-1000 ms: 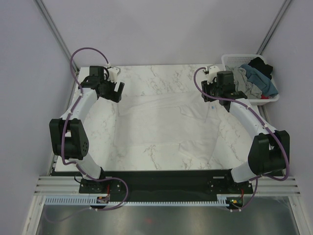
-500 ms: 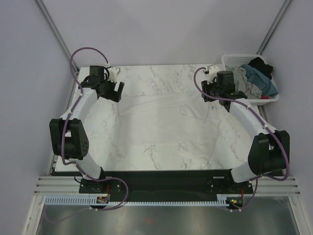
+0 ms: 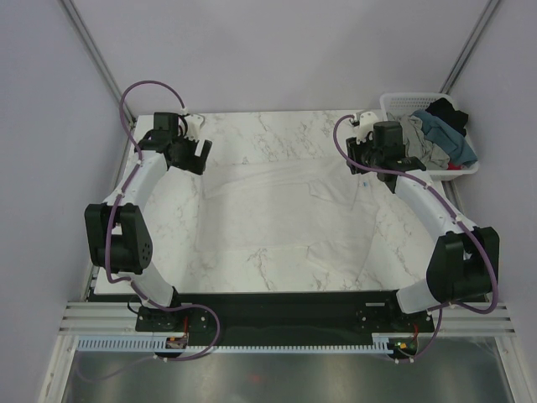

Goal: Fold and stack the t-shirts
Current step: Fold the tshirt

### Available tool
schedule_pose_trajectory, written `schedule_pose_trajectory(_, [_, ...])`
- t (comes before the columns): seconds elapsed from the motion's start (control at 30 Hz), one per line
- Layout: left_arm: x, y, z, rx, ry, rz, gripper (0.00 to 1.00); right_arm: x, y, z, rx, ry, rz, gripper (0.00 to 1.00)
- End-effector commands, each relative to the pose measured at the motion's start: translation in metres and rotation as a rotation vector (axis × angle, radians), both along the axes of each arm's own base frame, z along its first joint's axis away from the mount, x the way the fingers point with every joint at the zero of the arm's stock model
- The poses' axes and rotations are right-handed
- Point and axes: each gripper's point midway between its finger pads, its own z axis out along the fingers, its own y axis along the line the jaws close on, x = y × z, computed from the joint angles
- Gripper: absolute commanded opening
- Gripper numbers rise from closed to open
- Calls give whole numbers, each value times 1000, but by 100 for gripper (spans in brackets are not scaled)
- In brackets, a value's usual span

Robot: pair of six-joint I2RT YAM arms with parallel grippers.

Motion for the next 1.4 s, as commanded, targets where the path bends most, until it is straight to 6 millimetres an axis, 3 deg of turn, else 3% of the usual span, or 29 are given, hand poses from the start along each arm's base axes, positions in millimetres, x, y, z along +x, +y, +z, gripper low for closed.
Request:
schedule_pose_trajectory(0.0, [14, 6, 43, 30, -121, 7, 100, 12, 6, 27, 22, -72, 11, 43])
schedule_pose_trajectory(0.7, [26, 3, 90, 30, -244, -20, 100, 8, 7, 33, 19, -88, 31, 43])
schedule_pose_trajectory(0.97, [23, -5, 96, -26, -247, -27, 100, 10, 6, 34, 11, -94, 28, 43])
schedule_pose_trajectory(1.1, [13, -28, 97, -139, -216, -91, 100, 12, 2, 43, -20, -118, 31, 43])
schedule_pose_trajectory(1.17, [10, -28, 99, -175, -211, -51, 100, 10, 4, 45, -11, -113, 40, 43])
schedule_pose_trajectory(1.37, [-8, -28, 75, -208, -145, -32, 100, 15, 9, 31, 26, -76, 27, 44])
